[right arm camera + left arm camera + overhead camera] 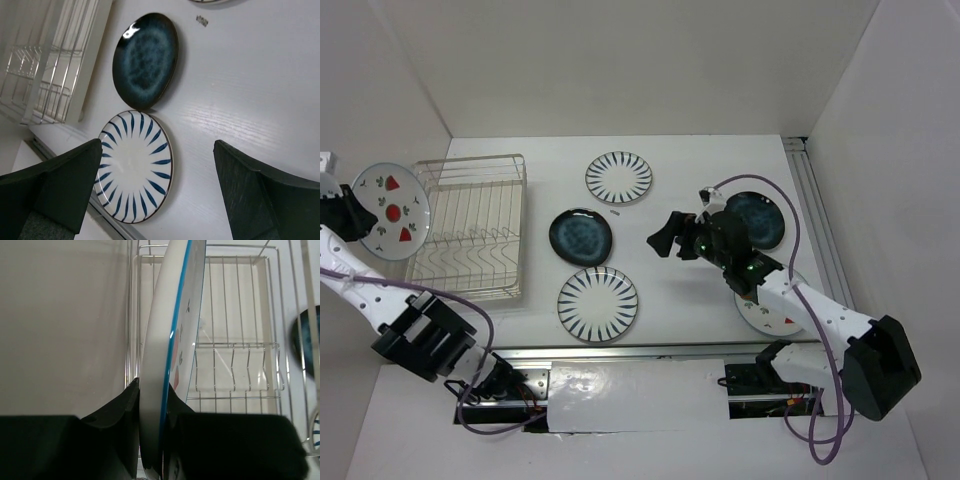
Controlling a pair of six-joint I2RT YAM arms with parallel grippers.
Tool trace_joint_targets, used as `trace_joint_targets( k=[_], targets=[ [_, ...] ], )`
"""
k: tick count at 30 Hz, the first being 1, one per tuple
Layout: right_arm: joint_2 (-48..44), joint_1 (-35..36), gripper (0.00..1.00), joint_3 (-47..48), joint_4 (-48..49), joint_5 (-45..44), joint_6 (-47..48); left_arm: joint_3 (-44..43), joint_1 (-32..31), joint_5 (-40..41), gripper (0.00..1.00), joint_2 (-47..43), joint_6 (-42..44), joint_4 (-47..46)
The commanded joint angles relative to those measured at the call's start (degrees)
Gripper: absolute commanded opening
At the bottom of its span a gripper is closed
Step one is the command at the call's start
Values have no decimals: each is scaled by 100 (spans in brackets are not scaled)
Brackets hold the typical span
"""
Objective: Load the plates into the dish rack
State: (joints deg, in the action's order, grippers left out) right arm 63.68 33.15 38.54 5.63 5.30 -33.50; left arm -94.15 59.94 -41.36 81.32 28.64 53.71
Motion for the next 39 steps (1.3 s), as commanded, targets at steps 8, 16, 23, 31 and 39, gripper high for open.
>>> trace_joint_targets(
  k=[8, 16, 23, 31, 39],
  targets=[
    [496, 684, 99, 171, 386, -406, 212, 793, 220, 322, 0, -837, 993, -1302],
    [654, 860, 99, 224, 386, -652, 212, 1012, 272, 375, 0, -731, 924, -1495],
    [707, 860, 99, 224, 386, -706, 212, 1337, 272, 375, 0, -731, 652, -1741],
    [997, 860, 99, 171, 501, -706, 212, 1637, 272, 603, 0, -784, 273, -2014],
    [1172, 860, 99, 118, 685, -706, 159, 2198, -35, 972, 0, -1030, 10, -2356]
  ],
)
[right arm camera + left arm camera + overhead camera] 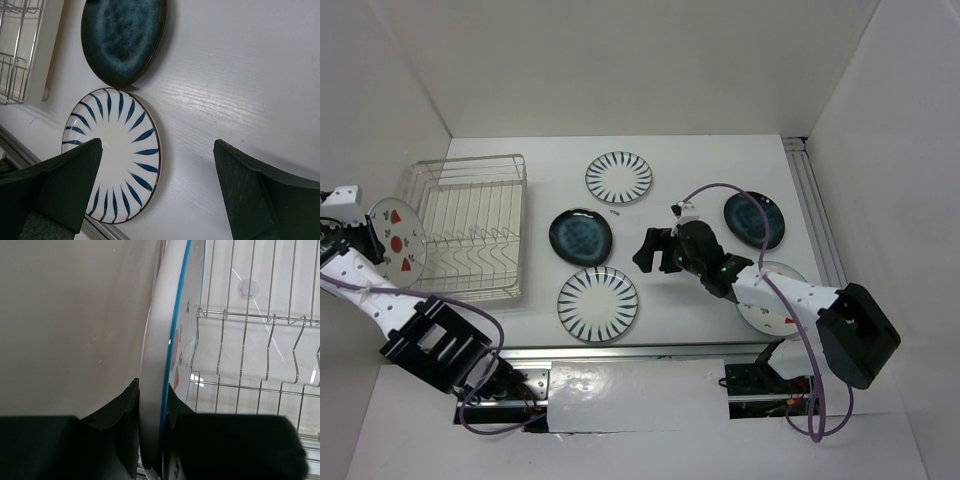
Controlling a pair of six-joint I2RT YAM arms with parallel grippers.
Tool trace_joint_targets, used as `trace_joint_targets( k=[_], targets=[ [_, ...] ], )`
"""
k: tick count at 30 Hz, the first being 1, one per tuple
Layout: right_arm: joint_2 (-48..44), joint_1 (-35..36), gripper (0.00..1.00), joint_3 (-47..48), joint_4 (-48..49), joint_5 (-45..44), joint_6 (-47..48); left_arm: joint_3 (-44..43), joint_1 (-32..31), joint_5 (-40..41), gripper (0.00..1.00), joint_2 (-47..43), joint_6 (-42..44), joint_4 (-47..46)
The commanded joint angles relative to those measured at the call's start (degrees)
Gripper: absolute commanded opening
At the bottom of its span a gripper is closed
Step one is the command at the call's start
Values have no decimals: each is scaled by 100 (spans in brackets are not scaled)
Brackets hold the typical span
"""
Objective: Load the plates into the dish rack
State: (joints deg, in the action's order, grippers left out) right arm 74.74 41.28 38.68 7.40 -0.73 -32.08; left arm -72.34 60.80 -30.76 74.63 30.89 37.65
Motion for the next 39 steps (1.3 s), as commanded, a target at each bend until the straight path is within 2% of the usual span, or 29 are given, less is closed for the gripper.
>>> trace_joint_targets(
  k=[1, 9, 23, 28, 29, 33, 37, 39],
  targets=[
    [119, 47, 99, 53, 569, -103, 17, 18, -190, -9, 0, -414, -215, -750],
    [410, 152, 99, 52, 683, 2, 17, 150, -314, 255, 0, -221, -567, -786],
    [770, 205, 99, -71, 912, 3, -88, 431, -314, 150, 0, 16, -180, -680],
    [823, 258, 99, -71, 912, 3, -88, 536, -314, 44, 17, 16, -110, -680],
    [875, 258, 99, -123, 912, 3, -88, 536, -314, 44, 26, 16, -58, -680],
    [876, 258, 99, -176, 965, 3, -88, 475, -314, 97, 44, 16, -57, -733],
    [876, 258, 99, -176, 965, 3, -141, 212, -314, 211, 56, 69, -57, -733],
    [876, 258, 99, -176, 965, 3, -141, 106, -314, 264, 57, 130, -118, -733]
  ],
)
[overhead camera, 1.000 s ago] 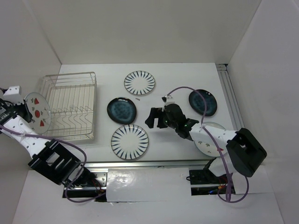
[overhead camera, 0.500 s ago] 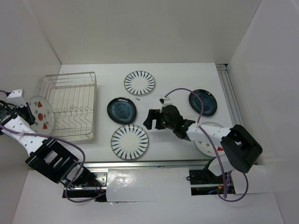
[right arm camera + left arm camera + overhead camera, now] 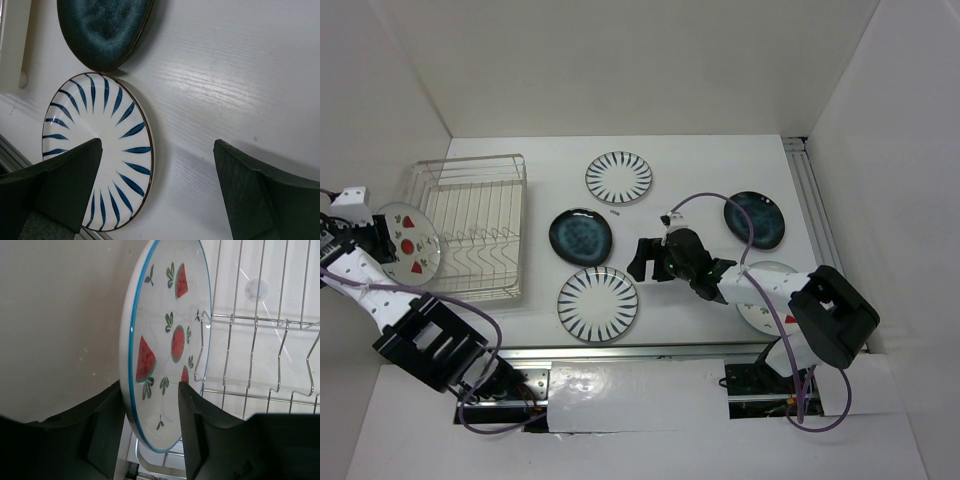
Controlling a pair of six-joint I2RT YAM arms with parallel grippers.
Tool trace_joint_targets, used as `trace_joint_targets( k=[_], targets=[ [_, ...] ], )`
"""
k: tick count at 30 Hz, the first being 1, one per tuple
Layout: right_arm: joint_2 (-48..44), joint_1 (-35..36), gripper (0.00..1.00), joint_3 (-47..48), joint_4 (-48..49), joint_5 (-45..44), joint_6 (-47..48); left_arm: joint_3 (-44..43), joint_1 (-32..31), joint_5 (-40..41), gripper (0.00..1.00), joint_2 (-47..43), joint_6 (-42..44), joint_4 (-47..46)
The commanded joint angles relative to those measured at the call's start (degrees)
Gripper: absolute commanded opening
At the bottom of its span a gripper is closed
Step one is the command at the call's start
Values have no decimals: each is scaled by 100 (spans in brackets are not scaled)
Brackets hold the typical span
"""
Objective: Load the plates into the dish rack
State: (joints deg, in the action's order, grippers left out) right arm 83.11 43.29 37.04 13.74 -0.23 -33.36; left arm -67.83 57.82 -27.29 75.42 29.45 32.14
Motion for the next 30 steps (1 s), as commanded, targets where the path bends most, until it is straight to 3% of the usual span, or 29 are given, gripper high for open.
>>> trace_joint_targets(
  k=[1, 5, 12, 16, 19, 24, 27, 30],
  targets=[
    [39, 57, 99, -12, 331, -47, -12, -449, -17, -23, 57, 52, 25, -182],
    [39, 57, 99, 40, 218, -47, -12, -783, -17, -22, 60, 52, -27, 11],
    [39, 57, 99, 40, 164, 5, 41, -1451, -17, -391, 80, -554, 175, 608],
    [-75, 57, 99, -74, 112, -47, 41, -1969, -17, -812, 93, -976, 175, 1188],
    [-216, 57, 99, -197, 112, -205, 41, -2602, -17, -1495, 99, -1256, 253, 2118],
    [-278, 57, 95, -389, 340, 66, -21, -3086, -156, -2972, 99, -1723, 842, 4023],
    [-139, 188, 95, -495, 481, 189, -21, -2974, -342, -3281, 99, -1986, 843, 4388],
    [29, 346, 93, -496, 630, 190, -82, -2719, -342, -3538, 99, -2049, 326, 4267]
  ],
)
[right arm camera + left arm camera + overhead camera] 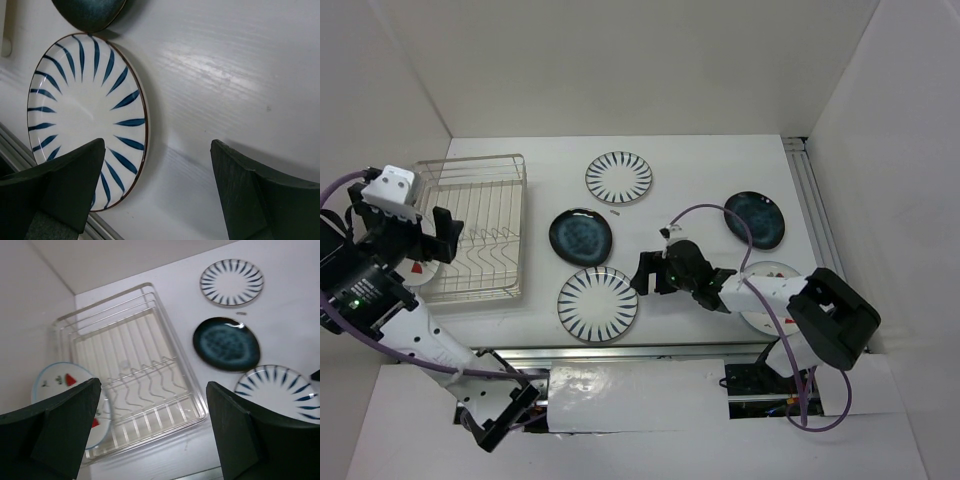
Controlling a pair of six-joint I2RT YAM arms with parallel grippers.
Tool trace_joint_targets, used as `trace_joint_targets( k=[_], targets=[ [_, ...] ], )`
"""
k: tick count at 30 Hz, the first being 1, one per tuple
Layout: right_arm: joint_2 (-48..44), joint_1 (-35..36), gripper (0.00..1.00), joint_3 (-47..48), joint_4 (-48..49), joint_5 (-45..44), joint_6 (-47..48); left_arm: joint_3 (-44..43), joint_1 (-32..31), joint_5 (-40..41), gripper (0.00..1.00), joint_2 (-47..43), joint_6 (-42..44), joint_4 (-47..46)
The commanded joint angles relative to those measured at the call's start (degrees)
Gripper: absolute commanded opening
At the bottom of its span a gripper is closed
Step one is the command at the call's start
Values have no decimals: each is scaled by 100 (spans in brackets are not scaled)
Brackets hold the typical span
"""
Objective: Load the plates into the dish rack
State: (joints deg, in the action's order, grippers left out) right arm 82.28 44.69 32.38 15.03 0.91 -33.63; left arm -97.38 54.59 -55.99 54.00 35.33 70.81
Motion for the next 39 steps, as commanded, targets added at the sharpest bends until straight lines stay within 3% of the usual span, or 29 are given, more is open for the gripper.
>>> trace_joint_targets(
  k=[1, 4, 9, 13, 17, 23, 25, 29, 33, 39],
  targets=[
    [235, 259, 93, -30, 501, 7, -56, 290, -18, -668, 99, 163, -490, 77],
    [393, 400, 91, 31, 501, -134, -127, 413, -18, -606, 99, 601, -1299, -382],
    [596, 584, 85, 84, 501, -310, -179, 413, -18, -738, 94, 1367, -1389, -375],
    [702, 585, 77, 84, 615, -310, -284, 790, -246, -651, 94, 1298, -1835, -1187],
    [868, 638, 62, -30, 774, -310, -407, 1177, -607, -466, 96, 1095, -2565, -2121],
    [1202, 883, 50, -83, 940, -486, -680, 1511, -861, -528, 96, 1297, -3094, -2396],
    [1273, 945, 46, -83, 888, -661, -741, 1617, -1344, -46, 95, 1298, -3094, -2466],
    [1326, 1050, 27, -30, 626, -969, -812, 1976, -2372, 1009, 94, 1034, -3383, -2974],
    [1203, 1103, 0, 23, 309, -1425, -987, 2101, -3854, 2264, 94, 981, -3621, -3213],
    [529, 1104, 0, -336, 0, -1550, -1242, 2215, -5272, 3224, 94, 1341, -3674, -3266]
  ],
)
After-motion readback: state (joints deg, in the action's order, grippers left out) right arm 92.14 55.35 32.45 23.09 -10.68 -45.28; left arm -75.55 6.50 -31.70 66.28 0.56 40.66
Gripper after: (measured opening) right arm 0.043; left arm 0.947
